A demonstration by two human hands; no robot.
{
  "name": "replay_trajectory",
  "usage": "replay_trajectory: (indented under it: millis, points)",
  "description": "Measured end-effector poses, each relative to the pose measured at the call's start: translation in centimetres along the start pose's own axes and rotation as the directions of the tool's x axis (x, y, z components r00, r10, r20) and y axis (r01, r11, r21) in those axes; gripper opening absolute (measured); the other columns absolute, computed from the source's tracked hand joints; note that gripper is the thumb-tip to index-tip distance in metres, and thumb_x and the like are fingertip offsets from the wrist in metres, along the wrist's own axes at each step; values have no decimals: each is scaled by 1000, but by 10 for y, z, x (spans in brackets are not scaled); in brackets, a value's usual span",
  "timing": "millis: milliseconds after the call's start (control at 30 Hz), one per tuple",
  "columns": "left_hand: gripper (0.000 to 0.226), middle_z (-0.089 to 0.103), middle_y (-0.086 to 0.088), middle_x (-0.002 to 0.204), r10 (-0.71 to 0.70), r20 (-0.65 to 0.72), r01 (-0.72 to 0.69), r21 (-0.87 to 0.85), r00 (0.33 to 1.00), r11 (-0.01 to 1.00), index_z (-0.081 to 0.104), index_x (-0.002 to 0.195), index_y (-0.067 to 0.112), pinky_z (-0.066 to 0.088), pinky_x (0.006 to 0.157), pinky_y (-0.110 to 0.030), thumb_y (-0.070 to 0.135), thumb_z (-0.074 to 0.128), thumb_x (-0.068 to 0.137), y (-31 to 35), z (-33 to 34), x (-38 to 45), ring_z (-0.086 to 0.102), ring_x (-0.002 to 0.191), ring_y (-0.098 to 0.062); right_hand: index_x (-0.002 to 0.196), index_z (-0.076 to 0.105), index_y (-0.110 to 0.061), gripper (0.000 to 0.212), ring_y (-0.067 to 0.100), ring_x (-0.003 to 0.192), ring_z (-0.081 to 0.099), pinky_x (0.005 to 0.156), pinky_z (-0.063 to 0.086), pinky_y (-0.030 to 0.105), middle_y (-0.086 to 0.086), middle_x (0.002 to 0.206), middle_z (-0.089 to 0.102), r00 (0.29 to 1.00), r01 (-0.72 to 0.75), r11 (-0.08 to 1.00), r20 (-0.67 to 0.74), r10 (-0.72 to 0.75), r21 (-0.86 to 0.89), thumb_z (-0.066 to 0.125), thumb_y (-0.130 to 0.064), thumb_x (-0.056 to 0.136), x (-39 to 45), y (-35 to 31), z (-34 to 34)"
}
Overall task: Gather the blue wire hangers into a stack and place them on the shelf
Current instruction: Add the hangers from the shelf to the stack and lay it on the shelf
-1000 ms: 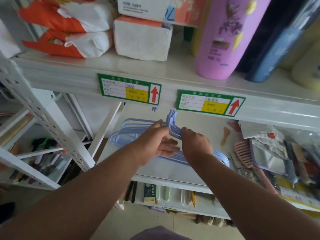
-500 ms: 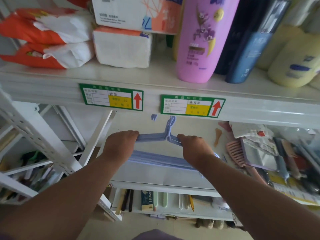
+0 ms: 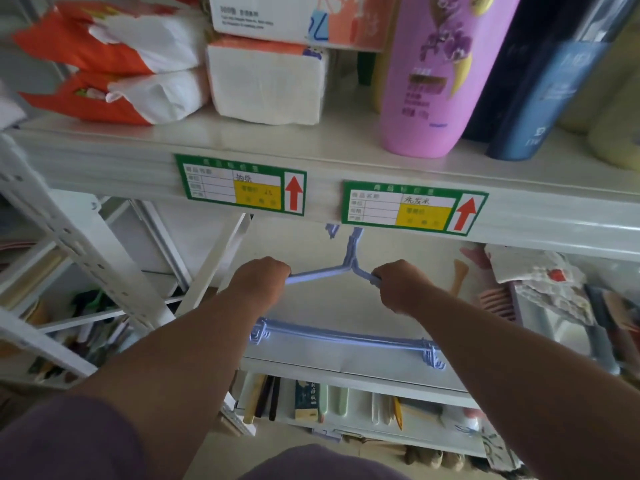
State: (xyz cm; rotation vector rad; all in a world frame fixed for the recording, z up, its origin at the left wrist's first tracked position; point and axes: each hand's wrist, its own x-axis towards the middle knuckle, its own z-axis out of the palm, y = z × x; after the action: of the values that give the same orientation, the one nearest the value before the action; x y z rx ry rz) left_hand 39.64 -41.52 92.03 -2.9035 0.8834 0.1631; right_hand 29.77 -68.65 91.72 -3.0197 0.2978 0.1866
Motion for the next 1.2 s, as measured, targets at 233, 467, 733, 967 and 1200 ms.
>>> replay_trajectory:
  millis: [233, 467, 733, 967, 1200]
  points:
    - [21, 69, -11, 112, -15, 13, 16, -85, 1000, 996, 71, 99, 16, 56, 87, -42, 6, 55, 91, -1, 35, 20, 69, 103, -36, 110, 75, -20, 25, 30, 111, 69, 83, 57, 34, 6, 114, 71, 993, 4, 996, 117, 7, -92, 62, -16, 89, 26, 4, 26]
    - [14, 71, -12, 100, -24, 7, 25, -94, 1000, 995, 67, 86, 19, 50, 75, -36, 6, 63, 89, -1, 42, 32, 70, 96, -37, 104, 76, -19, 23, 32, 106, 70, 82, 57, 36, 8, 108, 73, 989, 21, 995, 146, -6, -98, 65, -17, 84, 37, 10, 32]
    - [34, 54, 1, 74, 22, 65, -12, -160, 998, 987, 46, 68, 23, 41, 65, -31, 27, 76, 83, -12, 28, 35, 59, 74, -27, 79, 51, -24, 13, 34, 98, 67, 71, 50, 32, 5, 85, 58, 982, 96, 994, 166, -88, -45, 64, -25, 78, 39, 21, 26]
    - [34, 59, 0, 61, 172, 117, -152, -162, 978, 975, 70, 73, 18, 45, 60, -31, 50, 78, 79, -61, 23, 25, 59, 61, -16, 110, 74, -26, 30, 30, 107, 70, 83, 56, 36, 5, 107, 76, 986, 143, 988, 91, -138, -50, 71, -41, 85, 21, 54, 21]
    - [34, 53, -1, 58, 237, 131, -206, -215, 963, 955, 54, 60, 22, 49, 64, -39, 29, 68, 90, -56, 23, 27, 57, 62, -22, 107, 64, -35, 33, 30, 97, 68, 82, 58, 42, 1, 98, 73, 993, 105, 994, 59, -106, 23, 42, -54, 92, 16, 35, 22]
